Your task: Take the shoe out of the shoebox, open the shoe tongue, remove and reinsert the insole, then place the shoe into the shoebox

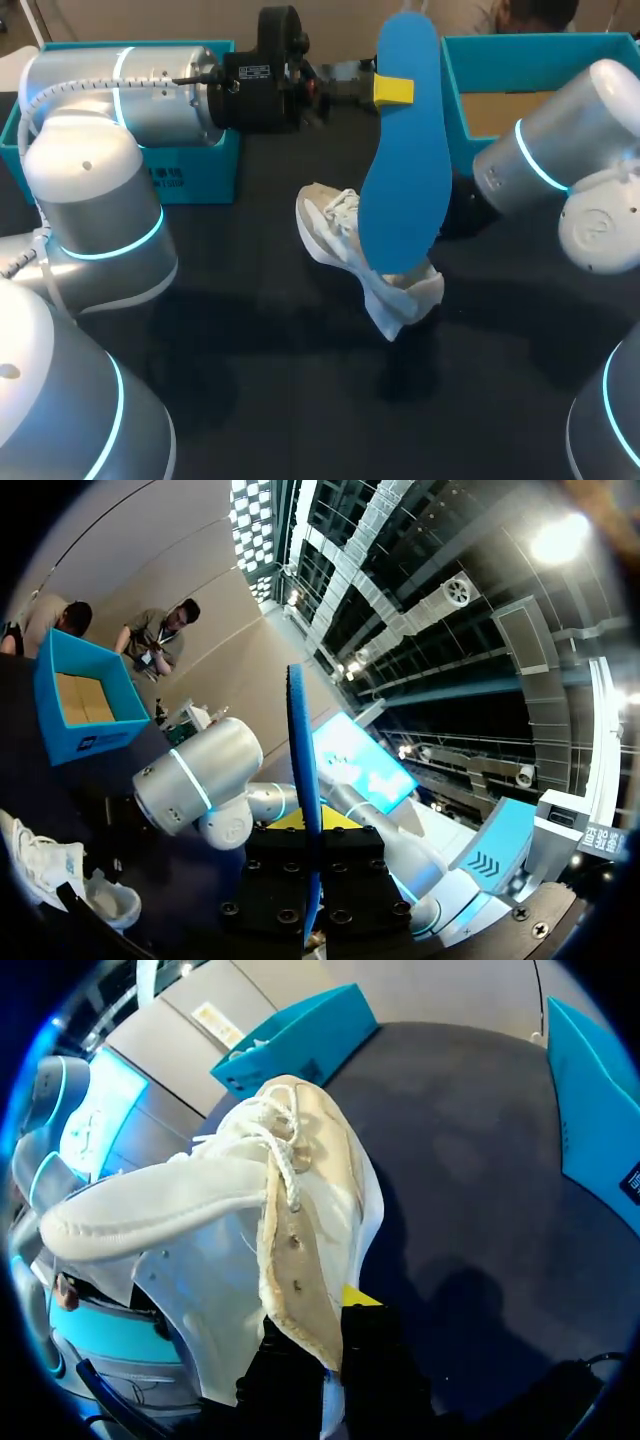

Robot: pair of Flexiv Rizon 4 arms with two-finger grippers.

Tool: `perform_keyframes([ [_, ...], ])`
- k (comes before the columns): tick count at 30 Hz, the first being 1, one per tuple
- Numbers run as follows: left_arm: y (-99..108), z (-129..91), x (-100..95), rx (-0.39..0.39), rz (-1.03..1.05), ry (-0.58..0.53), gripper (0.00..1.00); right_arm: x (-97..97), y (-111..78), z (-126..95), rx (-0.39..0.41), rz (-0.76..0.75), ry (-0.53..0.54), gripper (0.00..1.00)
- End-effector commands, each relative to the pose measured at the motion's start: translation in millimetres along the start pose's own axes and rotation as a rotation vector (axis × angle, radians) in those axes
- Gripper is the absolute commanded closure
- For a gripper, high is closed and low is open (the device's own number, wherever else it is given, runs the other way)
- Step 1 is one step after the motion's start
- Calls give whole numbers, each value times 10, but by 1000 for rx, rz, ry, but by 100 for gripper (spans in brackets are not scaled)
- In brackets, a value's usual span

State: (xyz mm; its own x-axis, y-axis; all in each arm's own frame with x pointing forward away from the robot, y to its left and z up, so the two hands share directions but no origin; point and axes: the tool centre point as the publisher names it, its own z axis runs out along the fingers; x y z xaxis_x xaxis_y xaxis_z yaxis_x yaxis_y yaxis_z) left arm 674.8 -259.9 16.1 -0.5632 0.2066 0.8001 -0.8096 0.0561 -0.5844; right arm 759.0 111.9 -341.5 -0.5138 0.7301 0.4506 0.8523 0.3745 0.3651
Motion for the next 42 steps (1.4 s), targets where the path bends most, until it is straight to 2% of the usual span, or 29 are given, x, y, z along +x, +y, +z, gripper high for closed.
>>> perform_keyframes([
  [1,3,15,-4,2,0,0,100,13,-19,-8,-11,1,0,100],
  [4,3,15,-4,2,0,0,100,13,-19,-8,-11,1,0,100],
  [5,3,15,-4,2,0,0,100,17,-35,-15,18,61,-41,100],
  [6,3,15,-4,2,0,0,100,48,-39,-15,14,55,-73,100],
  [9,3,15,-4,2,0,0,100,95,-30,-33,-55,147,-112,100],
  [11,3,15,-4,2,0,0,100,115,-4,-30,-76,187,-146,100],
  [13,3,15,-4,2,0,0,100,120,27,-14,-65,194,-181,100],
  [15,3,15,-4,2,0,0,100,138,58,10,-108,210,-173,100],
  [22,3,15,-4,2,0,0,100,168,87,96,-114,294,-214,100],
  [32,3,15,-4,2,0,0,100,128,-49,351,-75,377,-191,100],
  [42,3,15,-4,2,0,0,100,88,-243,489,-93,437,-219,100],
])
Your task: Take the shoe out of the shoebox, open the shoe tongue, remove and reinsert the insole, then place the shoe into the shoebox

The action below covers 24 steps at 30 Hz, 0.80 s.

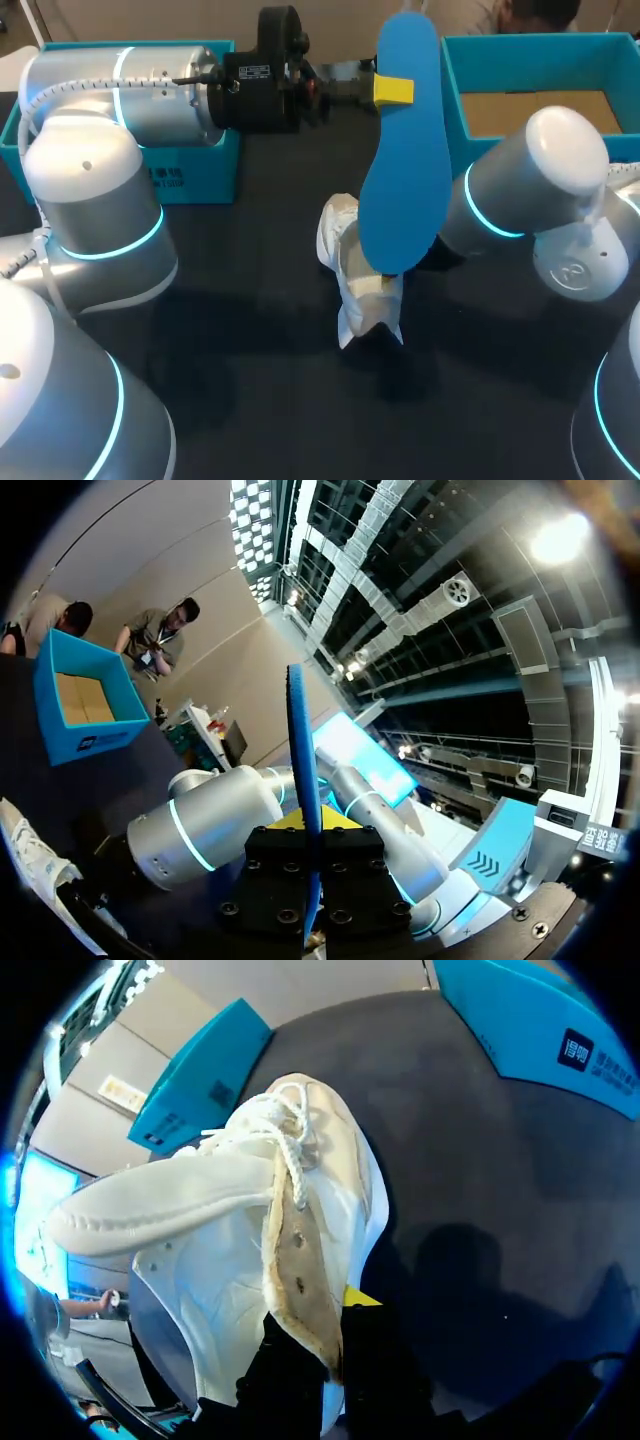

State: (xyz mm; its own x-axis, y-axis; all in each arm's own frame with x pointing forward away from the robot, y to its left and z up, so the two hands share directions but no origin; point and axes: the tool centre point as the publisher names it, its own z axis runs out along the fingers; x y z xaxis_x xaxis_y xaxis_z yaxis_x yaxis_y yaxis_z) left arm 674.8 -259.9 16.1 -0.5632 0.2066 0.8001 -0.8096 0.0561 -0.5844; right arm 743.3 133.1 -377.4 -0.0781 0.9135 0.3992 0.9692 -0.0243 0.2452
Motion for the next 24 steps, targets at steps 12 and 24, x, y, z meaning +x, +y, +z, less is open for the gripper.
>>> perform_keyframes([
  [12,3,15,-4,2,0,0,100,-42,-107,258,15,25,4,100],
  [24,3,15,-4,2,0,0,100,116,-142,-85,25,115,133,0],
])
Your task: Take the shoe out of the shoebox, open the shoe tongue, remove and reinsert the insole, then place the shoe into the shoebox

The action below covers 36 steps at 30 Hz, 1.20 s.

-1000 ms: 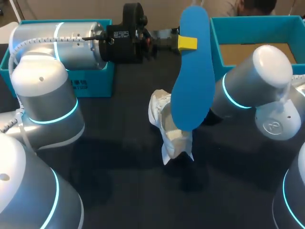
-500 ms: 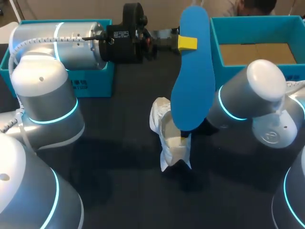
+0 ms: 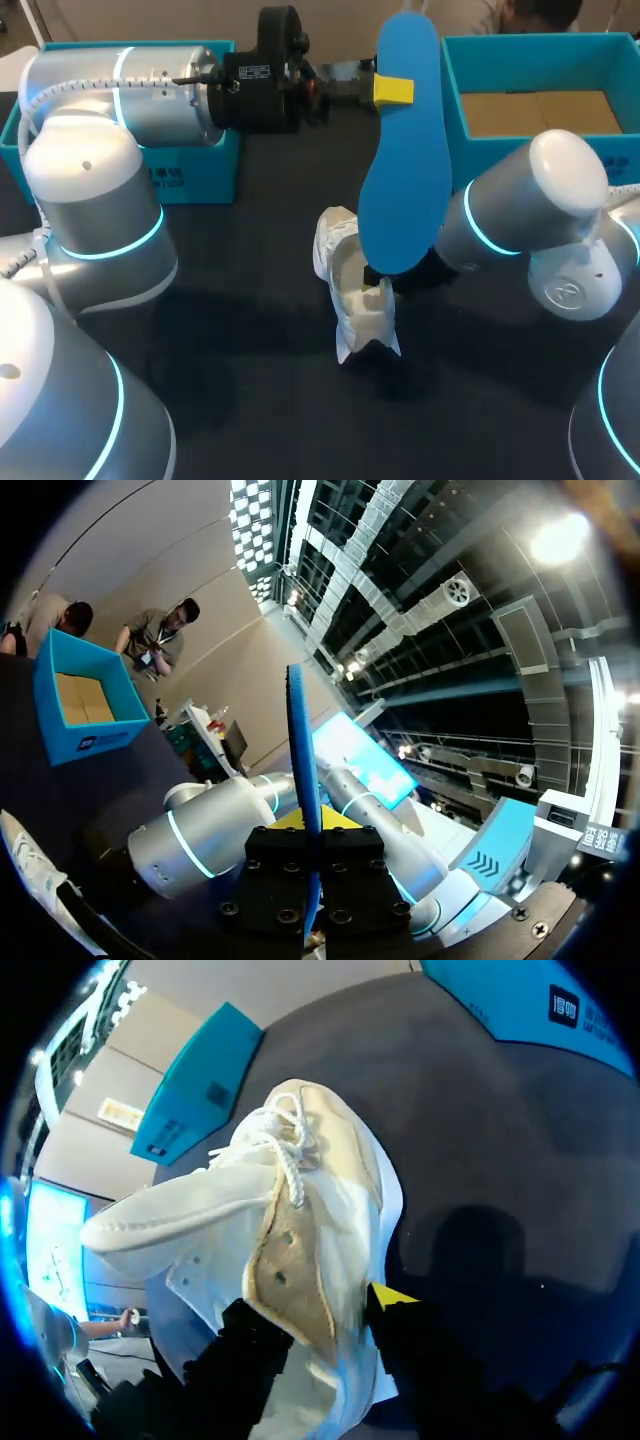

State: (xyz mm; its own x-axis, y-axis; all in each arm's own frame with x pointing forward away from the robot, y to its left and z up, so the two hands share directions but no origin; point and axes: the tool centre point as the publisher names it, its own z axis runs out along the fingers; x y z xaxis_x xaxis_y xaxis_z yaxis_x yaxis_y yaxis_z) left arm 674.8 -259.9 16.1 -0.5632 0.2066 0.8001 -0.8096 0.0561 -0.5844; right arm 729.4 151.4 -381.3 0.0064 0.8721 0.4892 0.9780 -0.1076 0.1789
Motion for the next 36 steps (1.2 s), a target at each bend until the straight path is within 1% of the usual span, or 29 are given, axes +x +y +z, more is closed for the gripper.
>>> perform_keyframes([
  [1,3,15,-4,2,0,0,100,-25,12,-195,12,7,60,0],
  [3,3,15,-4,2,0,0,100,-1,24,-274,26,6,55,0],
  [7,3,15,-4,2,0,0,100,23,51,-434,24,-16,90,0],
  [8,3,15,-4,2,0,0,100,37,67,-472,43,-34,97,0],
  [9,3,15,-4,2,0,0,100,60,93,-517,40,-74,113,0],
  [25,3,15,-4,2,0,0,100,60,93,-517,40,-74,113,0],
  [26,3,15,-4,2,0,0,100,80,106,-541,28,-60,160,0],
  [27,3,15,-4,2,0,0,100,107,112,-584,16,-67,183,0],
  [28,3,15,-4,2,0,0,100,139,116,-644,1,-79,188,0],
  [33,3,15,-4,2,0,0,100,219,99,-877,-17,-57,211,0],
  [36,3,15,-4,2,0,0,100,273,96,-1004,-31,-77,296,0],
])
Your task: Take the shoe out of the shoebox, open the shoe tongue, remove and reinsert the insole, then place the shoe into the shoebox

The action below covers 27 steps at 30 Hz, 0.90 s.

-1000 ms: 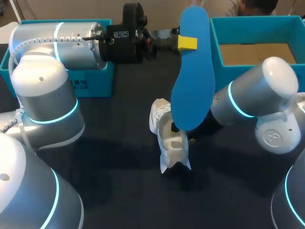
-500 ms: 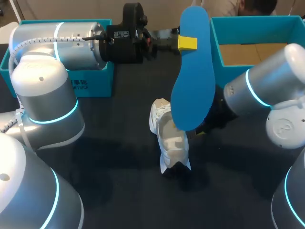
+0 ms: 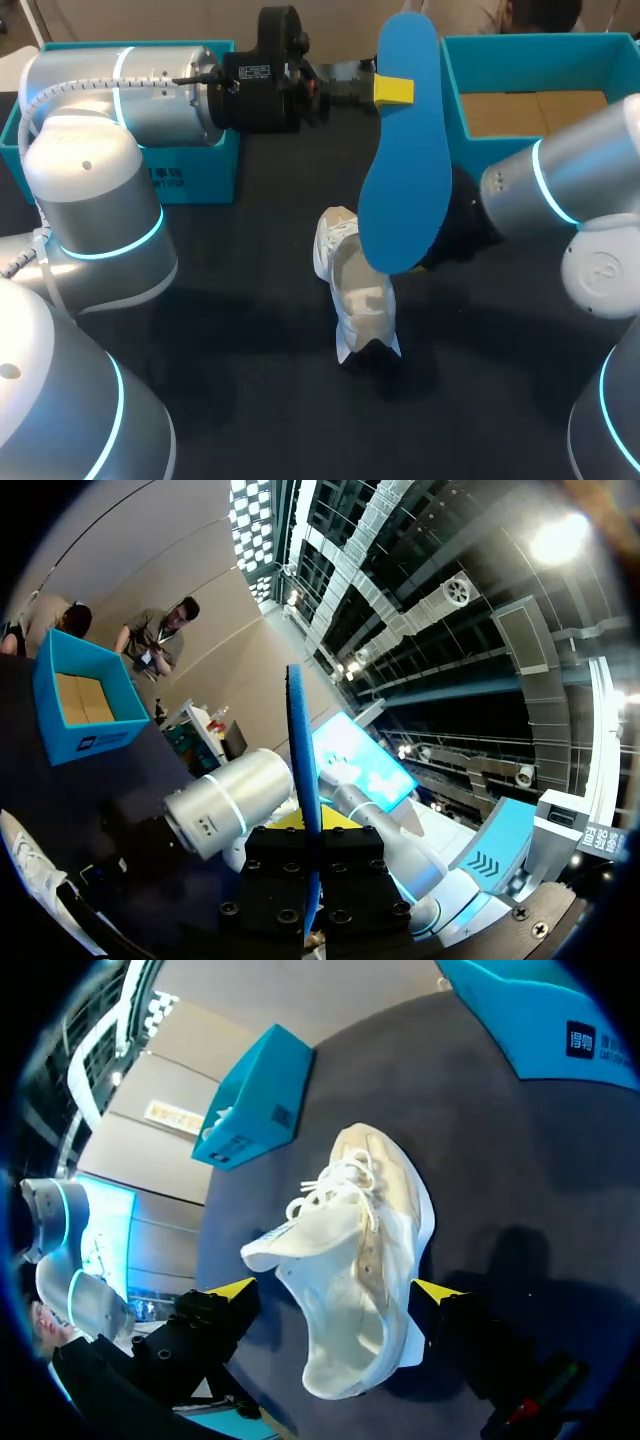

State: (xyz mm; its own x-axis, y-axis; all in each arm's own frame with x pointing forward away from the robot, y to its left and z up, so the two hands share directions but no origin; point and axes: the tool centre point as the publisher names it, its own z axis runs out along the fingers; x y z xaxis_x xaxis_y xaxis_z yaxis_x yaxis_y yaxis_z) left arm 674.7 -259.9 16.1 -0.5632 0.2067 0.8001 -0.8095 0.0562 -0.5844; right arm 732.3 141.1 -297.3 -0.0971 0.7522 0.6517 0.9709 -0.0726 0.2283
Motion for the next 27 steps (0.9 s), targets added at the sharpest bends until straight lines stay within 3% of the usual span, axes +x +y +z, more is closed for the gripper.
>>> perform_keyframes([
  [1,3,15,-5,2,0,0,100,29,-92,-291,-29,-33,100,0],
  [20,3,15,-5,2,0,0,100,199,51,-837,-46,-53,462,0],
  [27,3,15,-5,2,0,0,100,297,113,-935,6,-32,569,0],
])
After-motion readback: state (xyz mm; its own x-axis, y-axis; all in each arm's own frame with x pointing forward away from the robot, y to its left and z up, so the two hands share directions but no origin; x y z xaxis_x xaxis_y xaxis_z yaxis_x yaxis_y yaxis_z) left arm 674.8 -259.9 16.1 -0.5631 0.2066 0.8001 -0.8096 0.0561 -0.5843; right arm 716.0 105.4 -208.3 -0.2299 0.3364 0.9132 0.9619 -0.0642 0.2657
